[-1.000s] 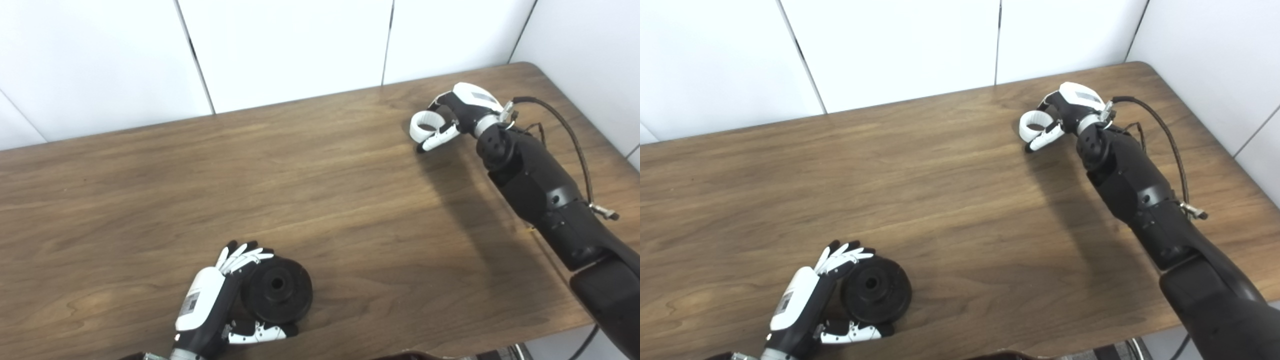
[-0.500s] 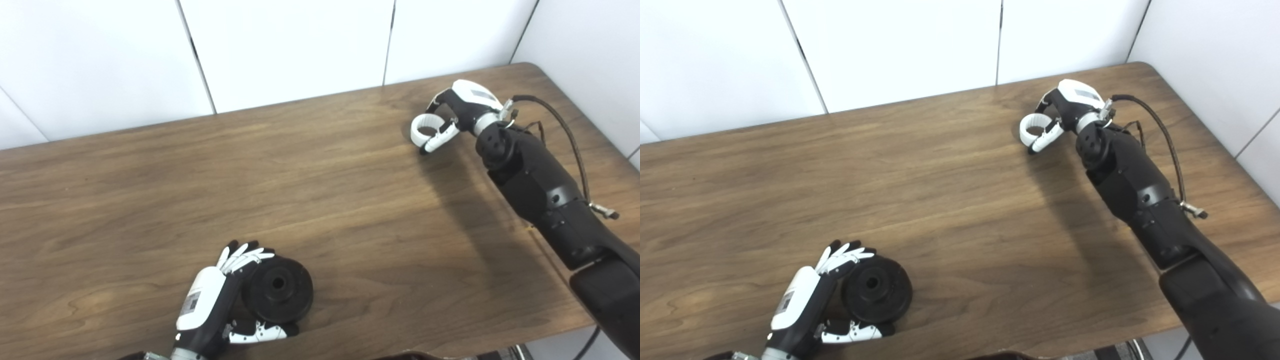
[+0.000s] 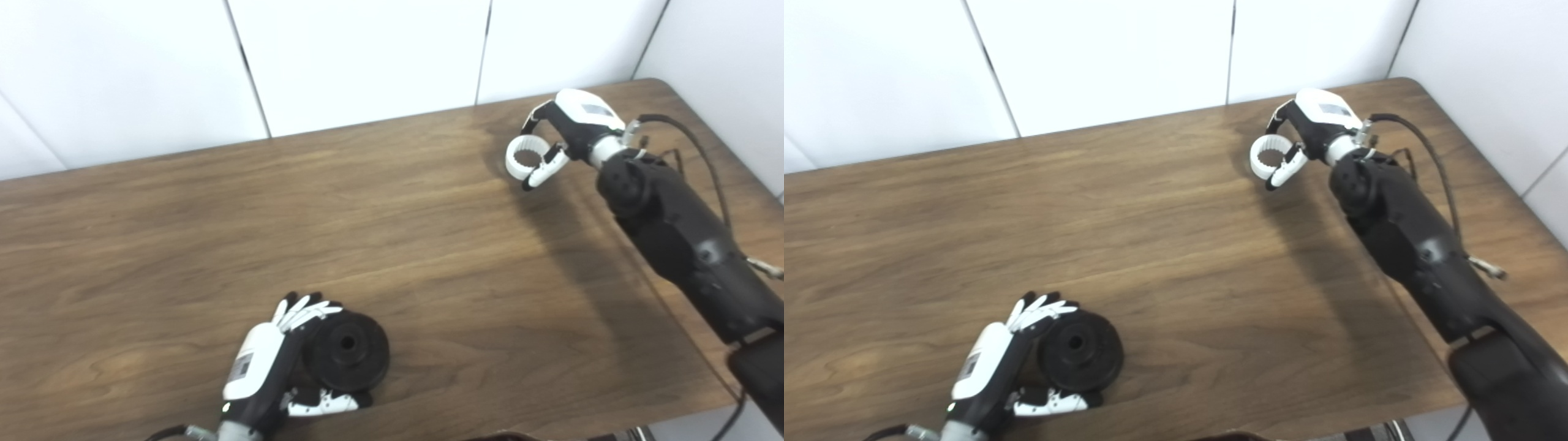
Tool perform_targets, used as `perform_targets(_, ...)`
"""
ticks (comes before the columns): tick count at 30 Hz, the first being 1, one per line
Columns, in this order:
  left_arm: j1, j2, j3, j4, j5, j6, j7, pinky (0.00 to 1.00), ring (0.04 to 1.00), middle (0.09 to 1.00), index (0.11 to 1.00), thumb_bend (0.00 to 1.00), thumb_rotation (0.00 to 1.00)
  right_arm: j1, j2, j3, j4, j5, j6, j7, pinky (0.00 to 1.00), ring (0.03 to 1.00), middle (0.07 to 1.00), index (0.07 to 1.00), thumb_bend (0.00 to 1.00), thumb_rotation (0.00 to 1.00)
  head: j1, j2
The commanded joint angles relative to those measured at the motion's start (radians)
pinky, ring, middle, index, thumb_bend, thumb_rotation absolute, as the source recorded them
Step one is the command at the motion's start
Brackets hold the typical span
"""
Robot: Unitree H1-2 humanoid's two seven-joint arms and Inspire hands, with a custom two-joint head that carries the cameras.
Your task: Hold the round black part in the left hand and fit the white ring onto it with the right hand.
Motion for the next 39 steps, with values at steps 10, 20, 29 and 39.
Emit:
perform_targets(10, -0.016, -0.054, -0.048, -0.012, 0.061, 0.069, -0.009, 1.0, 0.917, 0.827, 0.486, 0.52, 0.06, 0.067, -0.004, -0.014, -0.527, 0.038, 0.015, 0.216, 1.0, 0.878, 0.795, 0.482, 0.53, 0.14, 0.159, 0.083)
perform_targets(20, -0.03, -0.062, -0.07, -0.037, 0.09, 0.117, -0.017, 1.0, 0.917, 0.821, 0.485, 0.52, 0.07, 0.142, 0.069, 0.0, -0.724, 0.077, 0.032, 0.333, 1.0, 0.894, 0.807, 0.481, 0.53, 0.14, 0.168, 0.137)
perform_targets(29, -0.047, -0.057, -0.074, -0.065, 0.087, 0.159, -0.045, 1.0, 0.917, 0.823, 0.486, 0.52, 0.07, 0.155, 0.142, 0.005, -0.867, 0.088, 0.137, 0.438, 1.0, 0.902, 0.809, 0.48, 0.53, 0.14, 0.152, 0.201)
perform_targets(39, -0.051, -0.042, -0.062, -0.081, 0.061, 0.159, -0.057, 1.0, 0.926, 0.818, 0.485, 0.52, 0.07, 0.164, 0.239, 0.029, -0.91, 0.043, 0.145, 0.519, 1.0, 0.91, 0.81, 0.481, 0.53, 0.14, 0.116, 0.202)
